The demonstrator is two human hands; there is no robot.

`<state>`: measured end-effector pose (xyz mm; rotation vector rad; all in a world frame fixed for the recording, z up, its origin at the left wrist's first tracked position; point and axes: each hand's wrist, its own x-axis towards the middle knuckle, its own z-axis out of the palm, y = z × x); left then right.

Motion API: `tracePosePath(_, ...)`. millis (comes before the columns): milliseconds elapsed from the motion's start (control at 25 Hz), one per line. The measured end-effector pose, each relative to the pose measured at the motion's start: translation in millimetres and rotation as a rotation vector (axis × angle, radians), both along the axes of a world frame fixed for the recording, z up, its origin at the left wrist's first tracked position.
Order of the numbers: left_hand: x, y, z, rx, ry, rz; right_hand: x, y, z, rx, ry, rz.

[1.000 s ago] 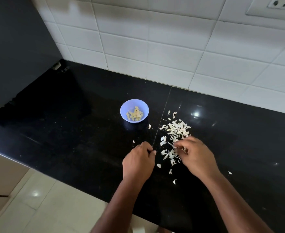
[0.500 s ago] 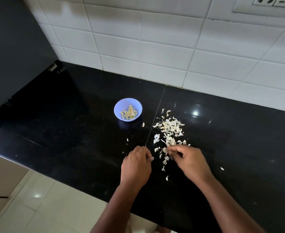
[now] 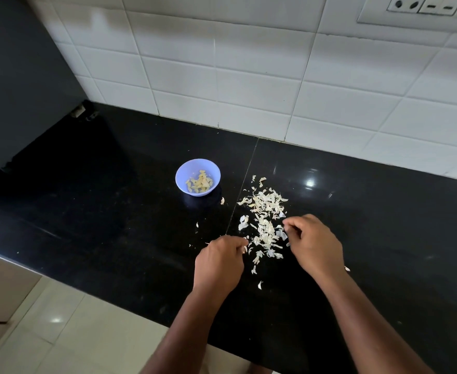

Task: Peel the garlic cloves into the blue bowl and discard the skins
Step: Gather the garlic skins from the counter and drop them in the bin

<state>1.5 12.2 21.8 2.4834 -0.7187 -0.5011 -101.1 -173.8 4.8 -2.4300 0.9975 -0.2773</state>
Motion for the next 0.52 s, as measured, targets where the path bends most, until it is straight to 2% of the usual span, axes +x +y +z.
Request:
tracePosePath(160, 0.7, 5.2, 0.0, -0.051, -0.017, 0.020, 8.6, 15.3, -8.7, 0.035, 0.021, 0.162)
tracePosePath(400, 13.3, 19.2, -7.9, -0.193, 0.048, 0.149, 9.5, 1.9, -14.6, 0.132, -0.145, 0.080)
tracePosePath(520, 19.6, 24.0, -8.7, -0.238, 0.053, 0.221, 10.6, -3.2, -6.3, 0.100, -0.268, 0.042)
